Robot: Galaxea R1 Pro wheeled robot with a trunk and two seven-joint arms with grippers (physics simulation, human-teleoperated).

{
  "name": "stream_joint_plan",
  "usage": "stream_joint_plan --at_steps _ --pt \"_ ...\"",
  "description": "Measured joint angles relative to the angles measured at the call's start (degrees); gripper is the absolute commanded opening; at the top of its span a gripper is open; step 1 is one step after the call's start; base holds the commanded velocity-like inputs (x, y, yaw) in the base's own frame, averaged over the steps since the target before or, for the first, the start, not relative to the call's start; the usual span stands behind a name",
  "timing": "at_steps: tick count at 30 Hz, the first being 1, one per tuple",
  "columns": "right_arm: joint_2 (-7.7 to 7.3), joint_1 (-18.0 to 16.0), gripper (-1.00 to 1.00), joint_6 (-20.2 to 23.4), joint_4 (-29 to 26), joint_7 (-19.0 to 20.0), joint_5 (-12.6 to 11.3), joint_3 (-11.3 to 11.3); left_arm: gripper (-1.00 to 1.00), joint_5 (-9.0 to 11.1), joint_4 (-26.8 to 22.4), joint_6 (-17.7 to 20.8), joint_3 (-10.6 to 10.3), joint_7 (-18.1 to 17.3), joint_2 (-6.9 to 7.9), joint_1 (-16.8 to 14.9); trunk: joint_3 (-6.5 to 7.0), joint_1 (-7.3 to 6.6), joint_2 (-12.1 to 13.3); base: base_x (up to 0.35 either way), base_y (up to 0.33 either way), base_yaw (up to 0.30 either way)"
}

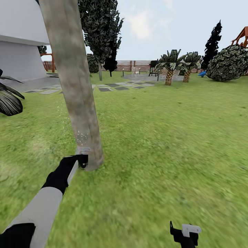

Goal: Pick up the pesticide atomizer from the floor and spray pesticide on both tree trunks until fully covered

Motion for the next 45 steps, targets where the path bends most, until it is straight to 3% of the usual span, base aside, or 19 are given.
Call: stream_joint_plan --at_steps 5,9,12,14,15,17,19,22,25,30,34,39,41,43,45 --pt "-0.01 -0.04 1.00 0.00 -0.03 0.00 0.01 0.01 -1.00 -0.13 -0.04 2.19 0.14 -2.67 1.35 -2.24 -0.01 0.00 0.00 0.000 0.000 0.000" --pt "0.00 -0.03 1.00 0.00 -0.03 0.00 0.00 0.00 -1.00 -0.06 -0.14 5.34 0.41 -6.92 4.03 -3.15 -0.01 0.00 0.00 0.000 0.000 0.000" --pt "0.00 -0.04 1.00 0.00 -0.03 0.00 0.00 0.00 -1.00 0.18 -0.62 5.78 0.17 -7.64 3.43 -3.23 -0.01 0.00 0.00 0.000 0.000 0.000" --pt "0.00 -0.06 1.00 0.00 -0.02 0.00 0.00 0.00 -1.00 0.40 -1.27 6.20 0.08 -7.73 1.96 -3.23 -0.01 0.00 0.00 0.000 0.000 0.000" --pt "0.00 -0.05 1.00 0.00 -0.03 0.00 0.00 0.01 -1.00 0.53 -2.10 7.50 0.03 -7.75 1.06 -3.23 -0.01 0.00 0.00 0.000 0.000 0.000" --pt "0.00 -0.04 1.00 0.00 -0.02 0.00 0.01 0.03 -1.00 0.04 -3.92 9.43 0.08 -7.75 0.79 -3.24 -0.01 0.00 0.00 0.000 0.000 0.000" --pt "0.00 -0.06 1.00 0.00 0.00 0.00 0.00 0.02 -1.00 -0.09 -4.68 10.05 0.27 -7.78 1.19 -3.29 -0.01 0.00 0.00 0.000 0.000 0.000" --pt "0.00 -0.03 1.00 0.00 0.02 0.00 0.00 0.02 -1.00 -0.59 -5.02 10.52 1.01 -7.80 4.63 -5.05 -0.01 0.00 0.00 0.000 0.000 0.000" --pt "0.00 -0.01 1.00 0.00 0.00 0.00 0.01 0.03 -1.00 -0.19 -5.01 12.08 2.62 -7.80 6.12 -6.83 -0.01 0.00 0.00 0.000 0.000 0.000" --pt "0.00 -0.01 1.00 0.00 0.00 0.00 0.00 0.01 -1.00 0.32 -5.06 13.37 2.53 -7.76 5.18 -8.40 -0.01 0.00 0.00 0.000 0.000 0.000" --pt "0.00 -0.05 1.00 0.00 0.00 0.00 0.00 0.01 -1.00 0.08 -5.01 17.05 2.38 -7.80 4.22 -9.29 -0.01 0.00 0.00 0.000 0.000 0.000" --pt "0.00 -0.03 1.00 0.01 0.01 0.00 0.01 0.01 -1.00 -0.34 -4.30 17.99 2.73 -7.83 5.70 -10.78 -0.01 0.00 0.00 0.000 0.000 0.000" --pt "0.00 -0.04 1.00 0.01 0.02 0.00 0.01 0.01 -1.00 -0.62 -4.15 18.05 2.84 -7.85 8.04 -11.37 -0.01 0.00 0.00 0.000 0.000 0.000" --pt "0.00 -0.03 1.00 0.00 0.02 0.00 0.00 0.00 -1.00 0.05 -4.51 18.17 2.75 -7.91 8.35 -11.36 -0.01 0.00 0.00 0.000 0.000 0.000" --pt "0.00 -0.05 1.00 0.00 0.02 0.00 0.00 0.00 -1.00 0.44 -4.93 18.24 2.48 -7.93 7.53 -11.05 -0.01 0.01 0.00 0.000 0.000 0.000"
